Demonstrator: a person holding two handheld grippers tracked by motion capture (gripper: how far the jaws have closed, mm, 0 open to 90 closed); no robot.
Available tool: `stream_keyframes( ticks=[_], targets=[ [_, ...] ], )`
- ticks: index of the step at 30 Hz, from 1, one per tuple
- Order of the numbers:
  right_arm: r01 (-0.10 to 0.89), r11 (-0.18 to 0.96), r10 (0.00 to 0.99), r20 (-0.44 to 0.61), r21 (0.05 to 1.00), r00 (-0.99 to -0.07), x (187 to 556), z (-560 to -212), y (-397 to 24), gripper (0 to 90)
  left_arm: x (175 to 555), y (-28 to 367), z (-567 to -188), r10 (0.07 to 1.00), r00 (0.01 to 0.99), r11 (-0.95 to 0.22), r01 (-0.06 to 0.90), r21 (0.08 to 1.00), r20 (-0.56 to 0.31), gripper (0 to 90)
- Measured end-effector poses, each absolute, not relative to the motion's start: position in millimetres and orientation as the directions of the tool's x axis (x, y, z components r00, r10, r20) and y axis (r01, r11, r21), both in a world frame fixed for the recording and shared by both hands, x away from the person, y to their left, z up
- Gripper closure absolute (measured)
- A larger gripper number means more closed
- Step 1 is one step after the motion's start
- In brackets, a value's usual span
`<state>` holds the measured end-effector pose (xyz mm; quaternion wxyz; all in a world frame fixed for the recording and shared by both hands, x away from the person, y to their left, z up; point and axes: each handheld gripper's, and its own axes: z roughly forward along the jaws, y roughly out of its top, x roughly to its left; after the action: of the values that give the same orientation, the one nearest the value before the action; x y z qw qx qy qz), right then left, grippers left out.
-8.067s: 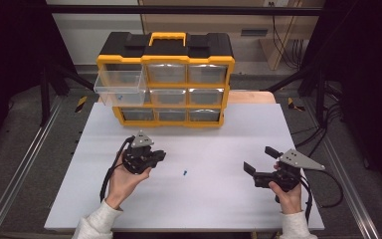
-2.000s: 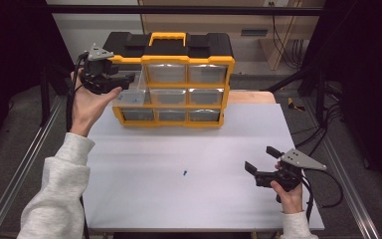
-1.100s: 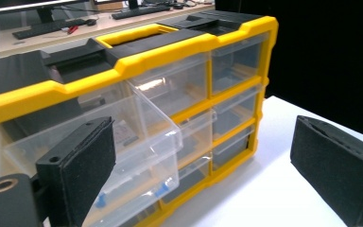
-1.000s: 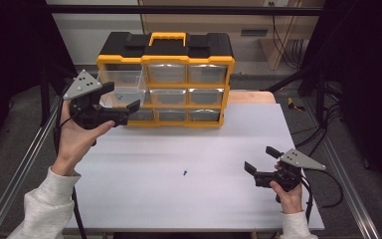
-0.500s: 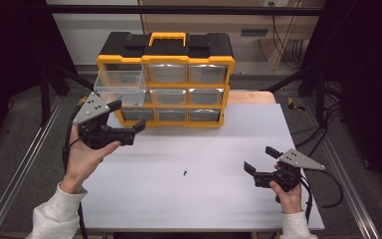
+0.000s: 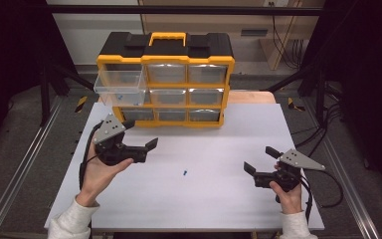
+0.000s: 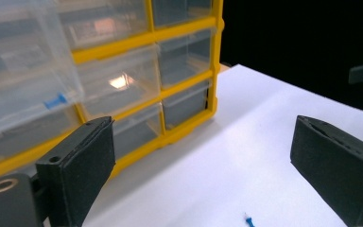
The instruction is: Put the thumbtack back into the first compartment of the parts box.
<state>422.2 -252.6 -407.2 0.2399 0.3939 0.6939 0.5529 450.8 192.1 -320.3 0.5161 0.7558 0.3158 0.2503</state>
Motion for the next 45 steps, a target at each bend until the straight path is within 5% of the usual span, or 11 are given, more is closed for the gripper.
stream_keyframes(
  ticks=[45],
  targets=[
    [0.278, 0.079, 0.812, 0.099, 0.957, -0.575, 422, -407, -252, 2.2, 465, 113, -429, 0.709, 0.705, -0.393, 0.369, 0.842, 0.023, 13.3]
  ],
)
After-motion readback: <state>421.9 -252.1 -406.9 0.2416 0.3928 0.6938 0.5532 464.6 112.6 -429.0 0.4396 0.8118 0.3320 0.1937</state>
